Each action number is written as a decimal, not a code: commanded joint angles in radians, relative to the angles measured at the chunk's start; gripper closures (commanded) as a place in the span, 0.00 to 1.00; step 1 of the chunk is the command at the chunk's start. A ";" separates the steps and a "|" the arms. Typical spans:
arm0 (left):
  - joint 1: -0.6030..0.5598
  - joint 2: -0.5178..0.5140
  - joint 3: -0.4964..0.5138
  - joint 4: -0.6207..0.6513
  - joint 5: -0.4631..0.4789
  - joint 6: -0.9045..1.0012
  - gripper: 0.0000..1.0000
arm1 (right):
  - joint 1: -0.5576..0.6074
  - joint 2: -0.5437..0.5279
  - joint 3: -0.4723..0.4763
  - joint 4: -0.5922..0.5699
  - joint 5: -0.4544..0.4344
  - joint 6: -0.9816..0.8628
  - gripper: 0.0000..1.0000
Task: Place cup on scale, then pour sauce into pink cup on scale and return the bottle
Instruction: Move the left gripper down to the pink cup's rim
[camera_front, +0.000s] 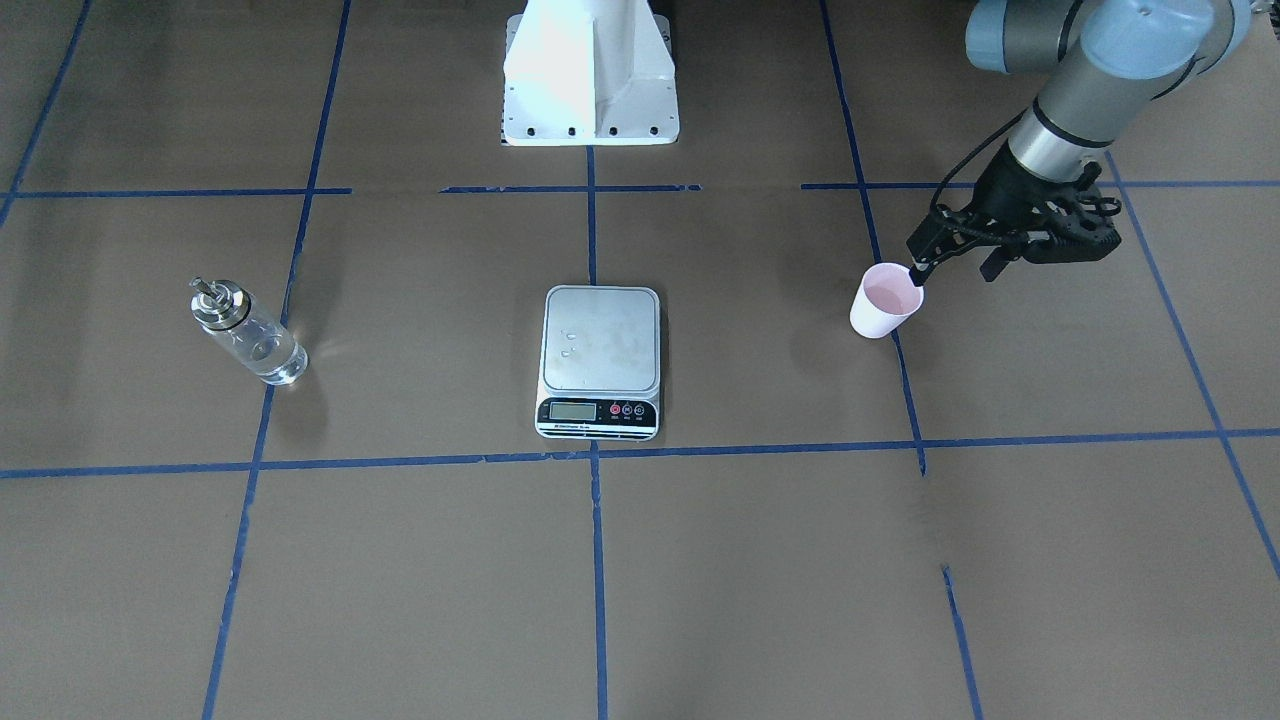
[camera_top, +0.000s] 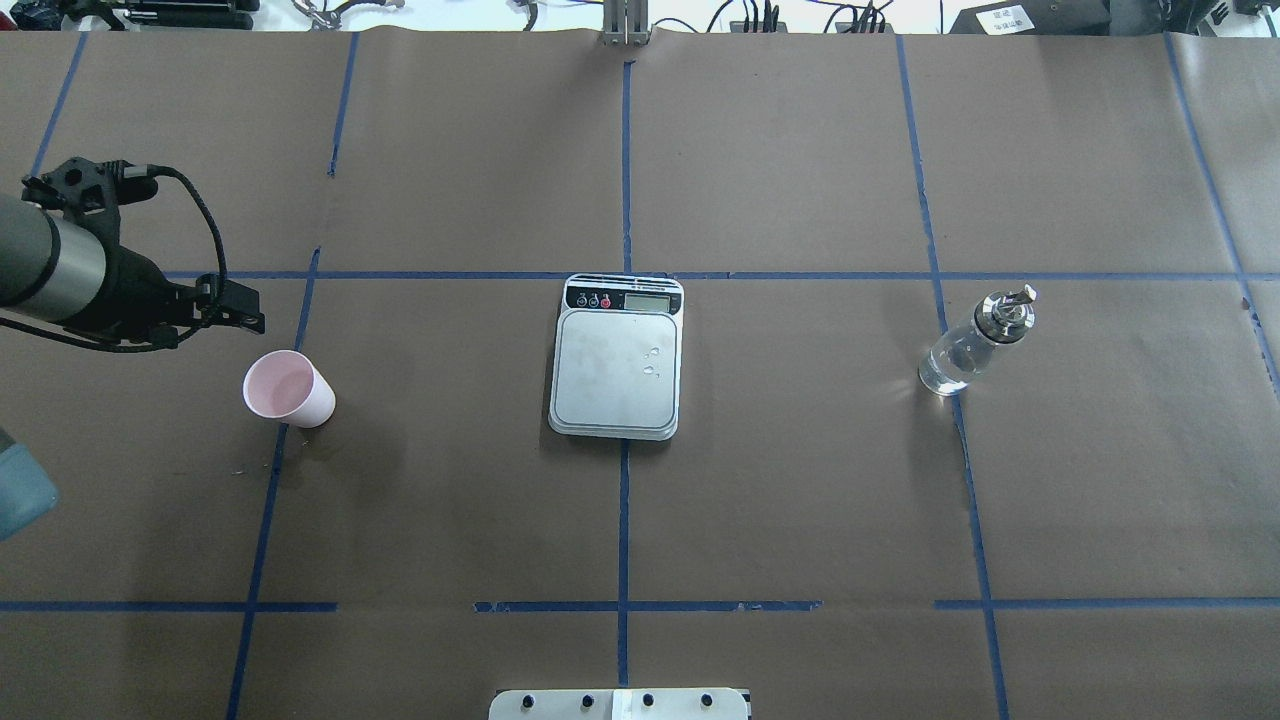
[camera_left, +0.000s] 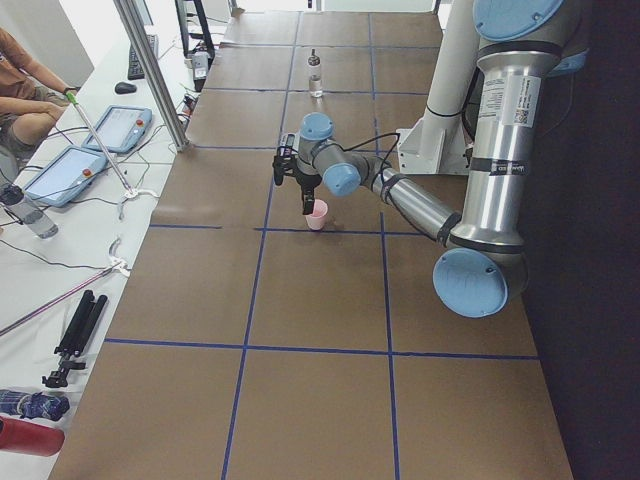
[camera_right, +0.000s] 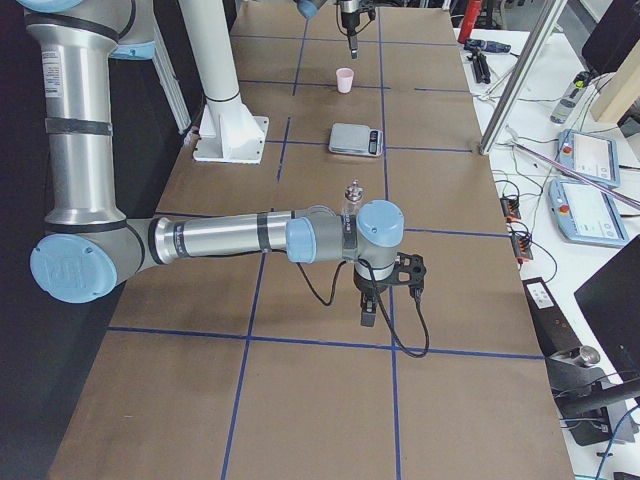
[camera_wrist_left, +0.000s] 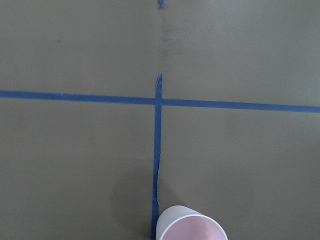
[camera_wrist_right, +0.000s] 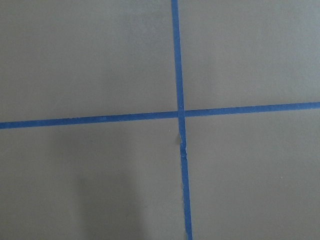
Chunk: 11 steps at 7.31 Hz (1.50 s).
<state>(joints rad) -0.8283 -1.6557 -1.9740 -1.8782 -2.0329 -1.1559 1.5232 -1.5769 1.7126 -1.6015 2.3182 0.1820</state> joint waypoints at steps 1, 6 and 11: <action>0.043 0.019 0.027 -0.004 0.063 -0.031 0.00 | 0.000 0.000 0.004 0.000 0.000 0.001 0.00; 0.069 0.025 0.060 -0.031 0.060 -0.022 0.01 | 0.000 0.001 0.007 0.002 -0.002 -0.001 0.00; 0.106 0.019 0.069 -0.032 0.056 -0.022 0.03 | 0.000 0.000 0.019 0.000 -0.006 -0.001 0.00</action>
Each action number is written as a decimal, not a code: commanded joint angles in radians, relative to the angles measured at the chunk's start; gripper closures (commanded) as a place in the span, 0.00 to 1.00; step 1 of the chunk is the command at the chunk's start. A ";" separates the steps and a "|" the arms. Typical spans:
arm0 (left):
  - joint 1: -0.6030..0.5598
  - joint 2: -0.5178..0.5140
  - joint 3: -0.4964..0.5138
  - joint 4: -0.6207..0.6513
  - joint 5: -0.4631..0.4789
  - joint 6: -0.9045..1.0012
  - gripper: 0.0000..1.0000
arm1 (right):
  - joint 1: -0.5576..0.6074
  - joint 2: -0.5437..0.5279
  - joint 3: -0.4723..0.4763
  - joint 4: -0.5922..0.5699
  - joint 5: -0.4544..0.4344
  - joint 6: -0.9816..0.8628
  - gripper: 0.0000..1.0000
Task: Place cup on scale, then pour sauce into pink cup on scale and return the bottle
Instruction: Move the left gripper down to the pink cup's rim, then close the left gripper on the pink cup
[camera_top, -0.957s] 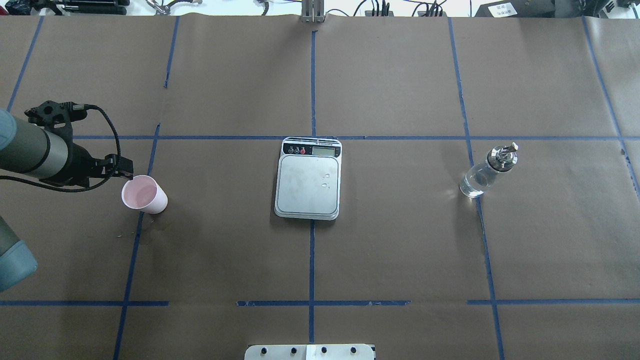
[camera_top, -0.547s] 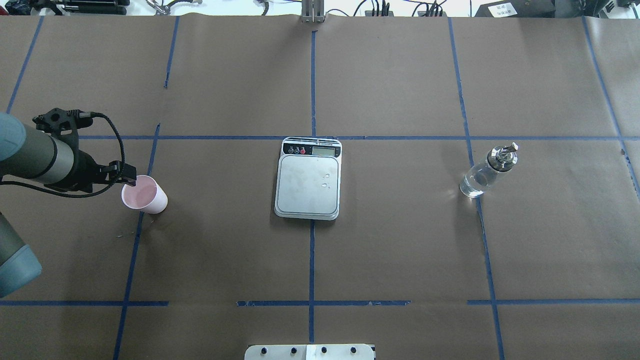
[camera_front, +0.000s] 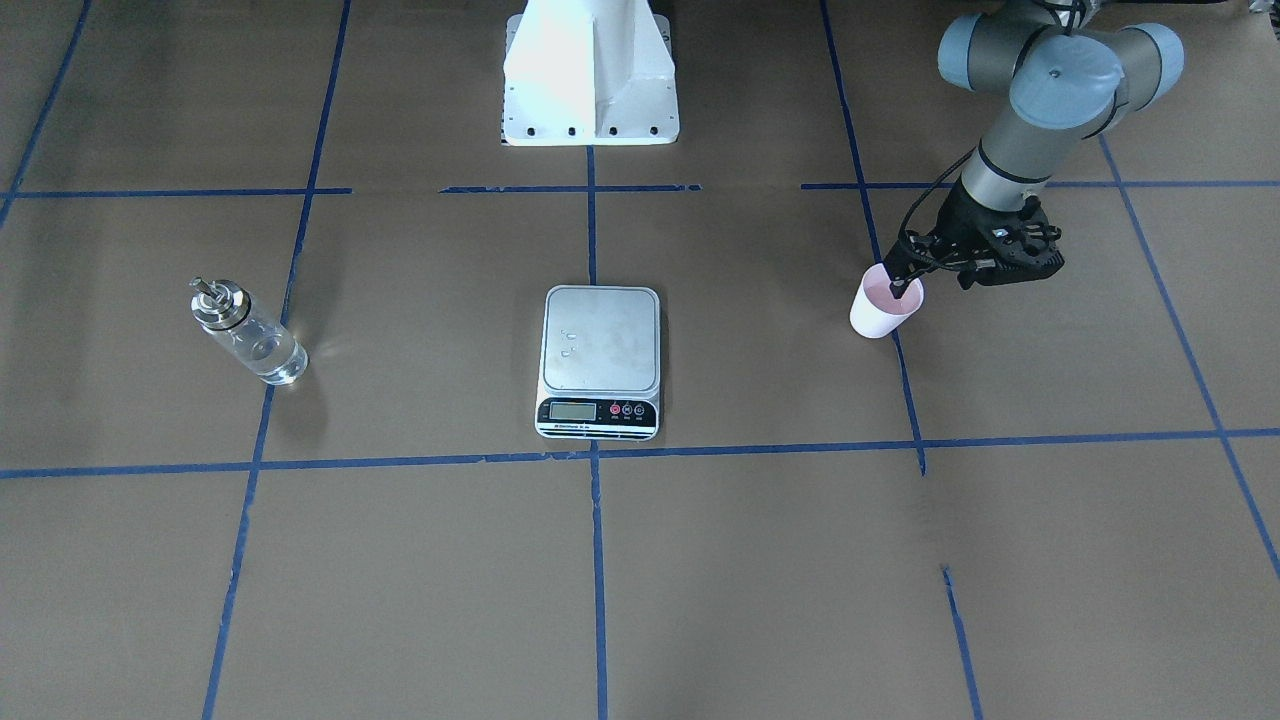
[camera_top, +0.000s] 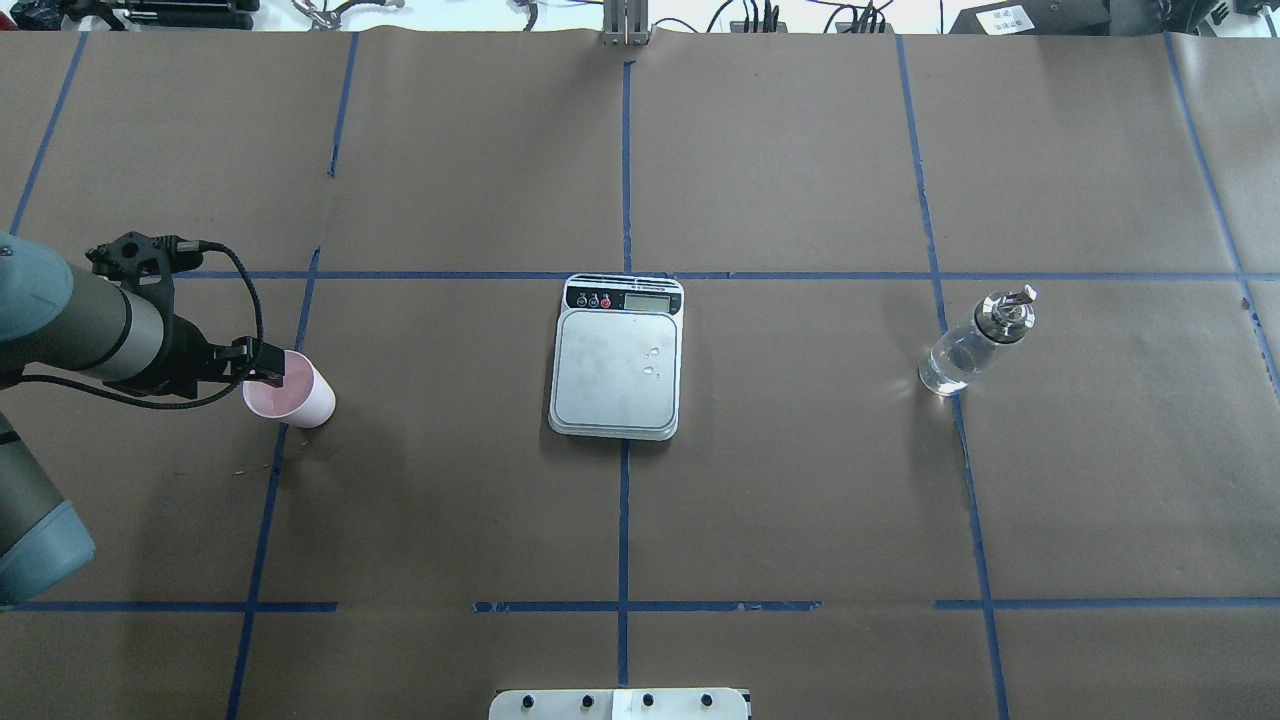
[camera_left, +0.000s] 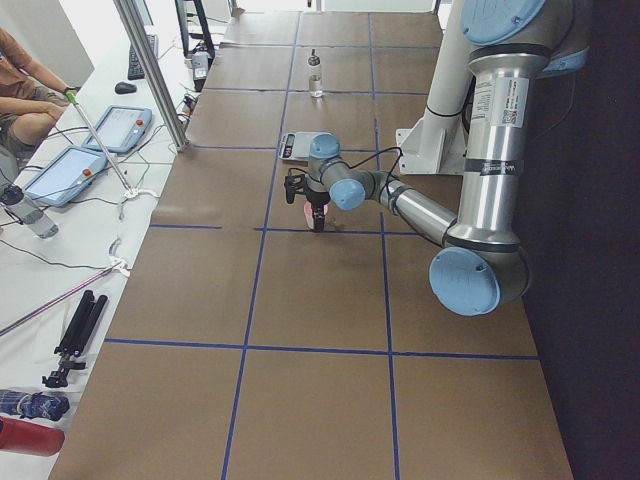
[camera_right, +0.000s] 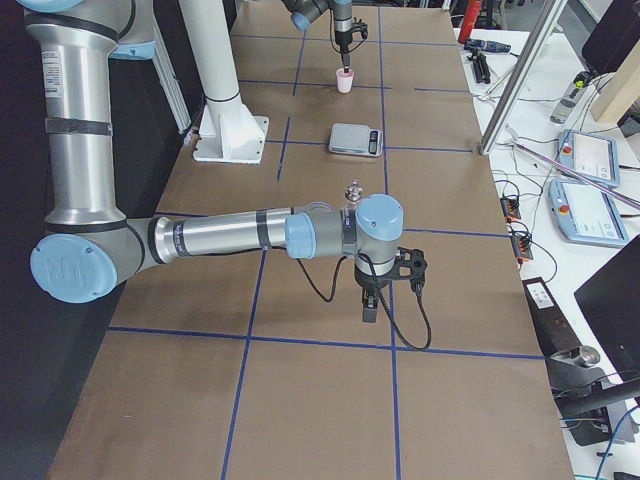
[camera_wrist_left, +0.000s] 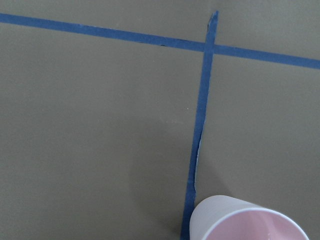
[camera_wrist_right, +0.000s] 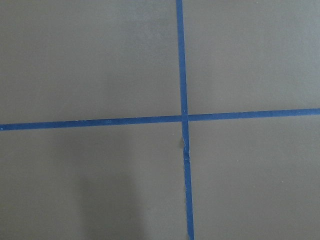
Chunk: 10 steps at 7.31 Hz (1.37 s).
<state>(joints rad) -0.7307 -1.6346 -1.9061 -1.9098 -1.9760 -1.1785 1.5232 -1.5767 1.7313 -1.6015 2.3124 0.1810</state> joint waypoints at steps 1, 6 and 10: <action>0.010 -0.005 0.002 0.002 -0.001 -0.003 0.18 | 0.000 0.000 0.001 0.000 -0.001 0.000 0.00; 0.014 -0.019 0.015 0.003 -0.001 -0.001 0.58 | 0.000 -0.002 -0.001 0.000 0.001 -0.002 0.00; 0.017 -0.021 0.013 0.011 -0.003 -0.001 1.00 | 0.002 -0.002 -0.001 -0.002 0.002 0.000 0.00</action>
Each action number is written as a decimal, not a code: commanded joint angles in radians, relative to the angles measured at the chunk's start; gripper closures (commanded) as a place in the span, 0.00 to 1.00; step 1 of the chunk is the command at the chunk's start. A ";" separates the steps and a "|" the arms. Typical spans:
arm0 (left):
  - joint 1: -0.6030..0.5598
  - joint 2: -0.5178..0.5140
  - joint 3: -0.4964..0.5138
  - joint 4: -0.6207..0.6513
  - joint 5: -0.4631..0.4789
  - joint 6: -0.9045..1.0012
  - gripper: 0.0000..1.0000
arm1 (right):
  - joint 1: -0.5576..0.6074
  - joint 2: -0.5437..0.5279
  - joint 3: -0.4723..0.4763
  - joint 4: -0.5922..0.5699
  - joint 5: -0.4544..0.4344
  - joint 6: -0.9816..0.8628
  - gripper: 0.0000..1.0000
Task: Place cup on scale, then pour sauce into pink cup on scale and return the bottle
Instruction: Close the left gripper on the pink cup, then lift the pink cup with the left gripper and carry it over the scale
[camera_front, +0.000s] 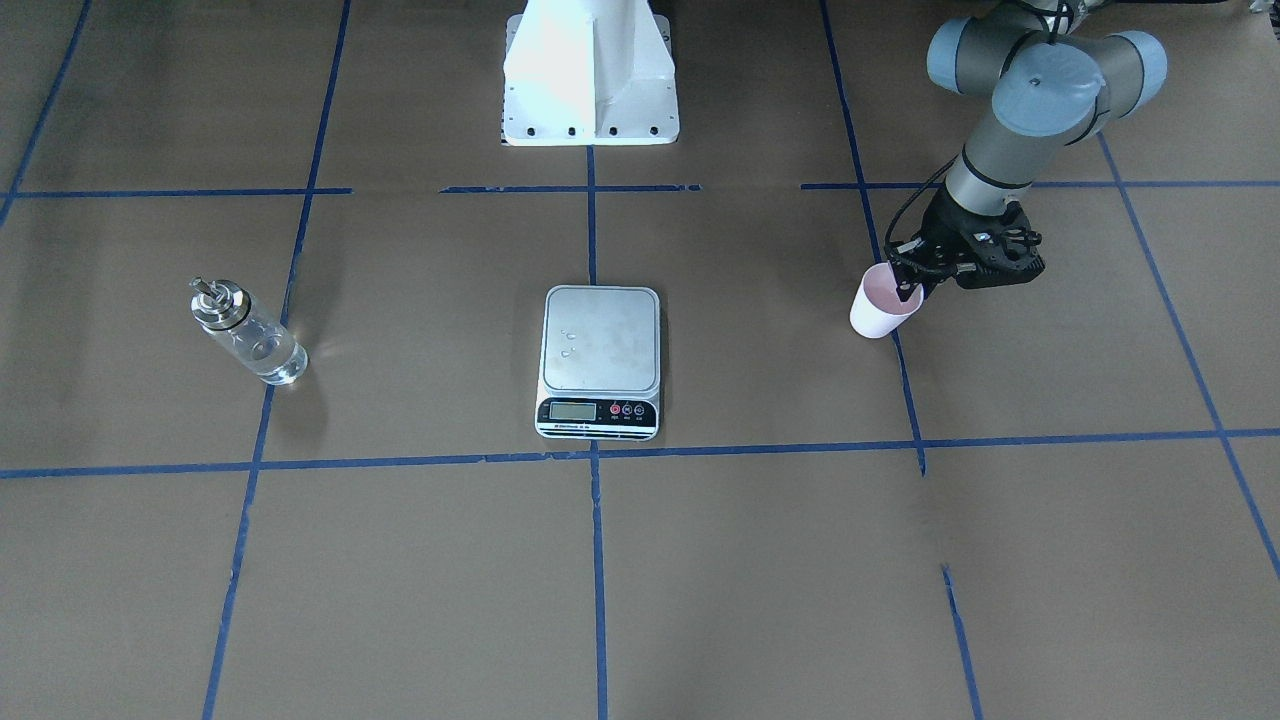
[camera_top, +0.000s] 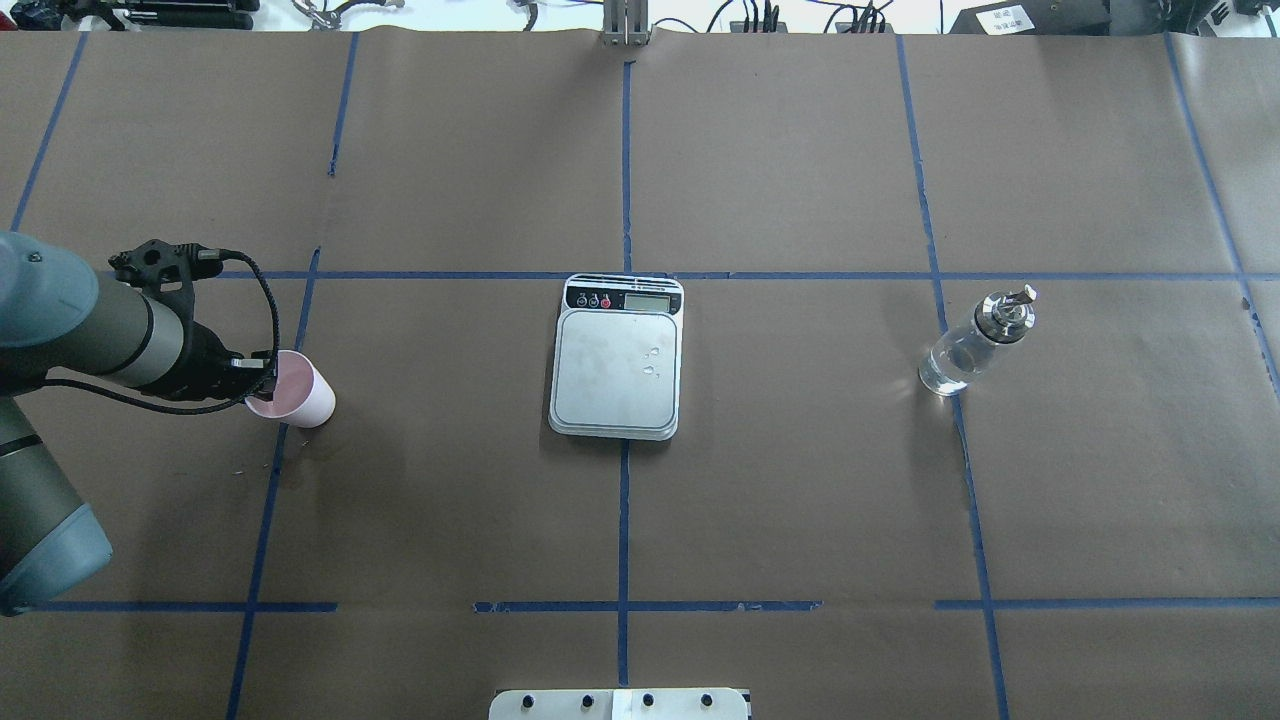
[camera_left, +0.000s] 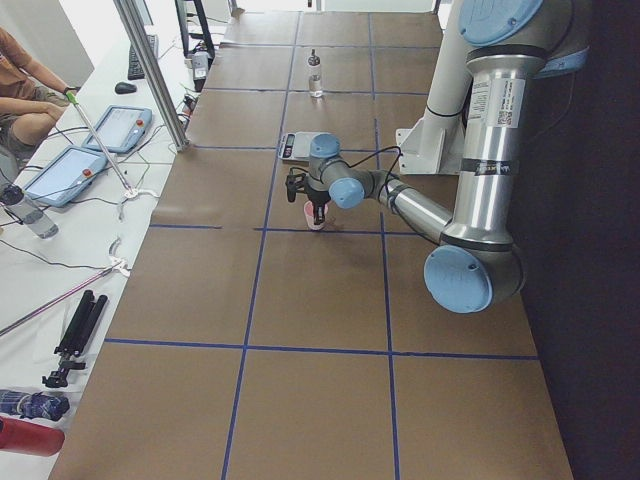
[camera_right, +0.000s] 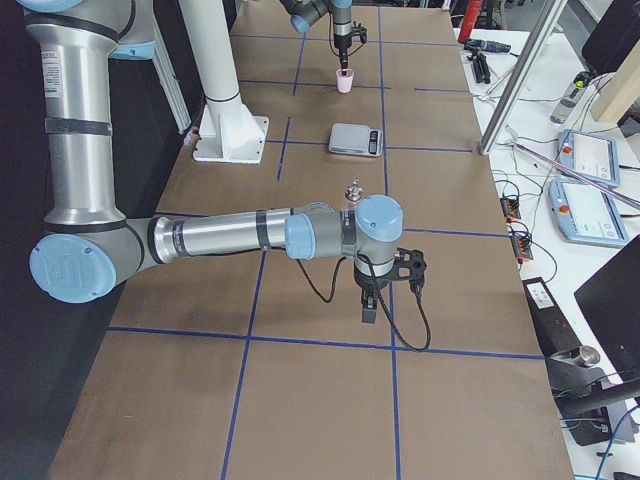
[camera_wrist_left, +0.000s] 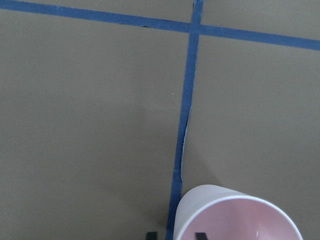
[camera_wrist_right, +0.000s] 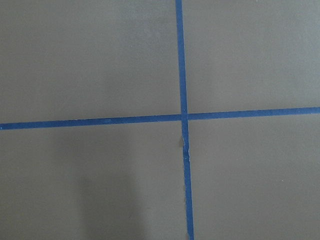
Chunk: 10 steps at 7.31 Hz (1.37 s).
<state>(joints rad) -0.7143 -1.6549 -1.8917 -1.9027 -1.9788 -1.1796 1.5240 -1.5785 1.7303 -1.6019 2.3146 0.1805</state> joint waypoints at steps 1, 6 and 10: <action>-0.002 0.001 -0.020 0.008 -0.003 0.000 1.00 | -0.001 0.003 0.000 -0.001 0.002 0.001 0.00; -0.027 -0.358 -0.201 0.574 -0.095 -0.014 1.00 | -0.001 -0.009 0.067 -0.010 0.002 0.023 0.00; 0.042 -0.692 0.079 0.540 -0.097 -0.295 1.00 | -0.007 -0.018 0.115 0.002 0.006 0.028 0.00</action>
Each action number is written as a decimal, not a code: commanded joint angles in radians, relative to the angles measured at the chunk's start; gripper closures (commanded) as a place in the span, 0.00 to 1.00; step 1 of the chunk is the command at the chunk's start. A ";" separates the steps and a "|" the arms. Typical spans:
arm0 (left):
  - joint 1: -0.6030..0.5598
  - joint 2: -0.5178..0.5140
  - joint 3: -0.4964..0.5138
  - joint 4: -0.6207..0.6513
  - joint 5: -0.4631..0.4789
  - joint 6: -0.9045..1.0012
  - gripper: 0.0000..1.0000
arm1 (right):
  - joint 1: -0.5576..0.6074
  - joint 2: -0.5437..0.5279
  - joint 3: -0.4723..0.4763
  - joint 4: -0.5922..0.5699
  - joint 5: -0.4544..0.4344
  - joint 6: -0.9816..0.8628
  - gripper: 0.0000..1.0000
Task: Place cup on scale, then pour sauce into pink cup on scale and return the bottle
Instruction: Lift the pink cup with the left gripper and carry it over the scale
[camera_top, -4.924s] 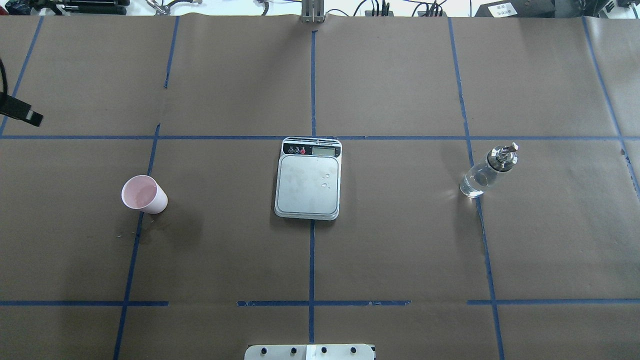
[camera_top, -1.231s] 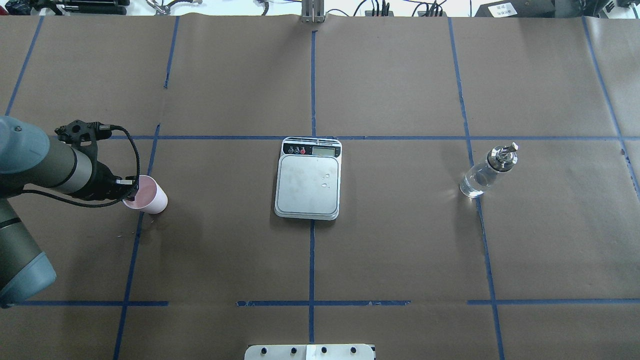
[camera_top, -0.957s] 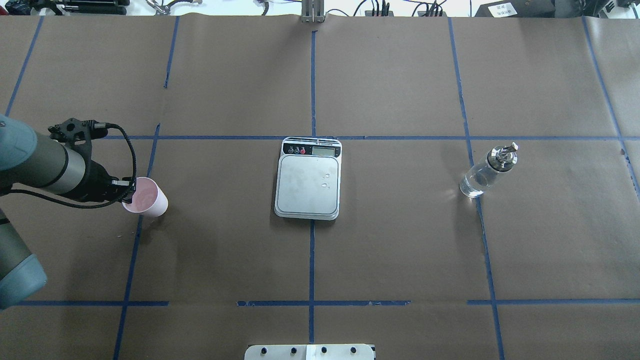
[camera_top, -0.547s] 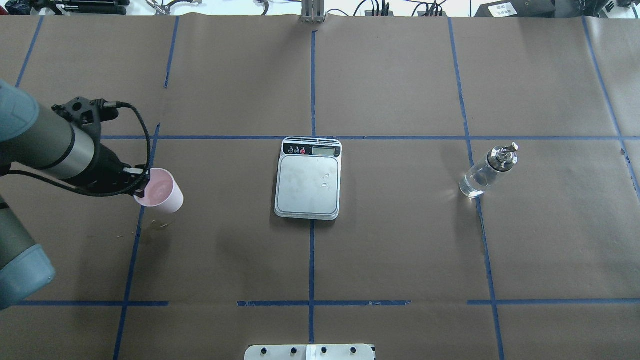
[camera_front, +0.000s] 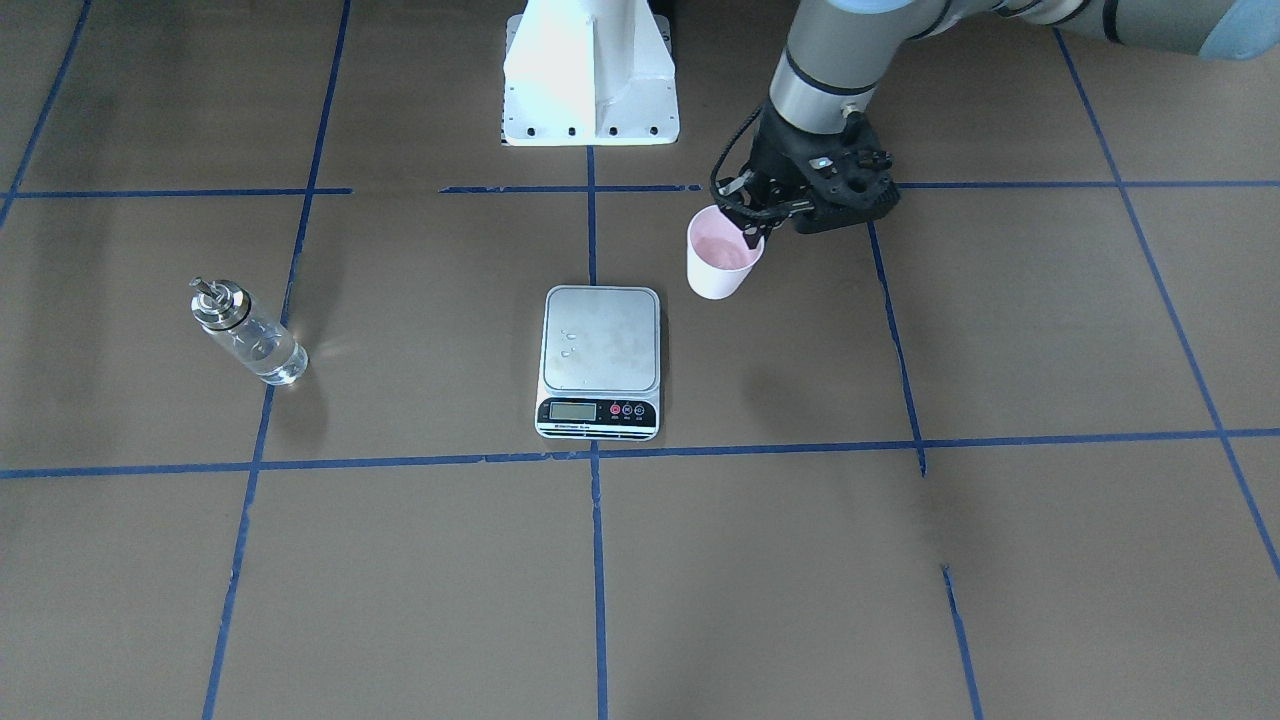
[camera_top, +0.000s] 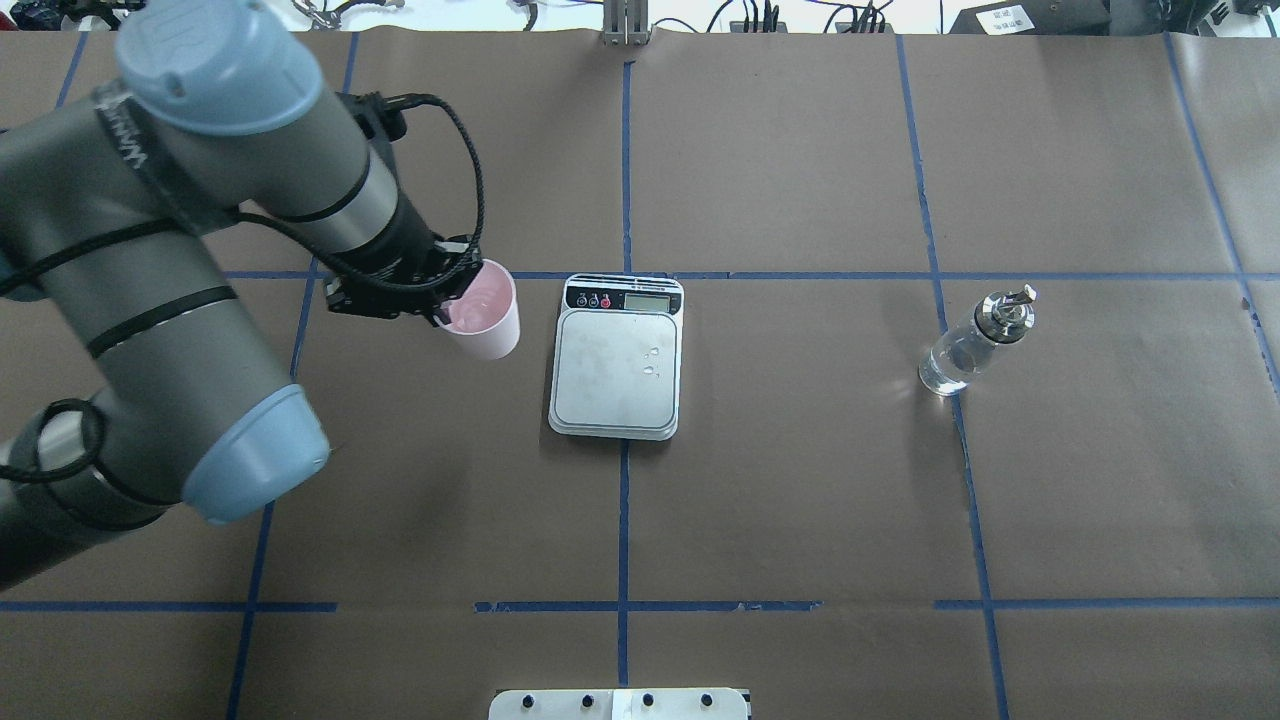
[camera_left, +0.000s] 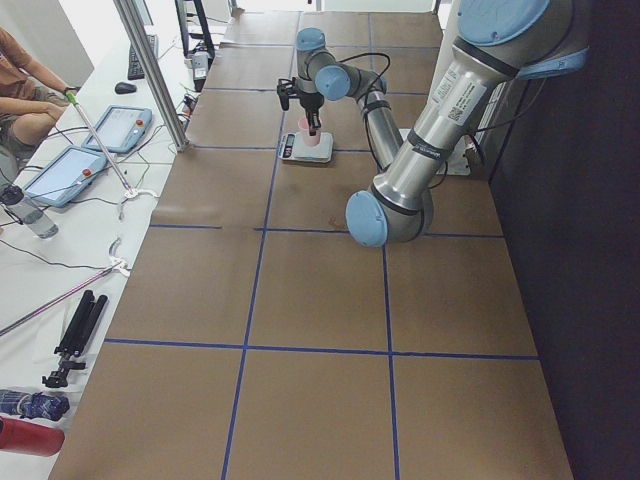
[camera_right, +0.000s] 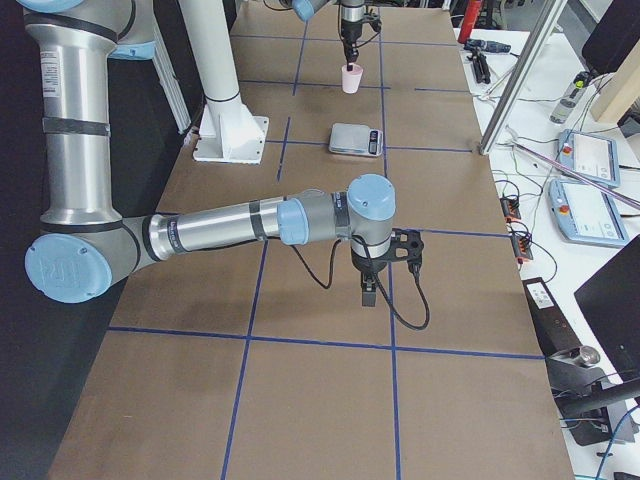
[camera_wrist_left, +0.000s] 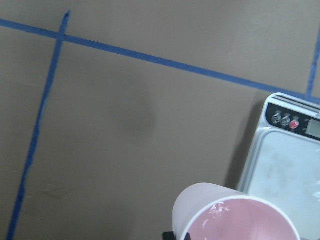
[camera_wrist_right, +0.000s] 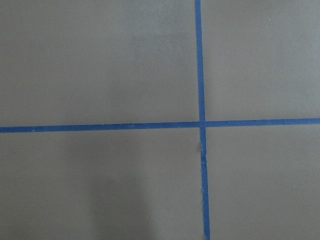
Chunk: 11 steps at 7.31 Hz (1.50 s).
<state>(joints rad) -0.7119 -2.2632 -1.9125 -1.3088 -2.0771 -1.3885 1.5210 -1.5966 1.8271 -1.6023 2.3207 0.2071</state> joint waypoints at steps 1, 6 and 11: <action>0.067 -0.107 0.200 -0.179 0.008 -0.162 1.00 | -0.004 -0.002 0.050 -0.011 0.000 0.014 0.00; 0.147 -0.136 0.276 -0.219 0.089 -0.182 1.00 | -0.019 -0.011 0.069 -0.005 0.039 0.048 0.00; 0.147 -0.130 0.345 -0.285 0.095 -0.175 0.86 | -0.019 -0.009 0.072 -0.004 0.046 0.051 0.00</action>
<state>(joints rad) -0.5646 -2.3966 -1.5712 -1.5922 -1.9837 -1.5657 1.5018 -1.6063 1.8985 -1.6061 2.3667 0.2571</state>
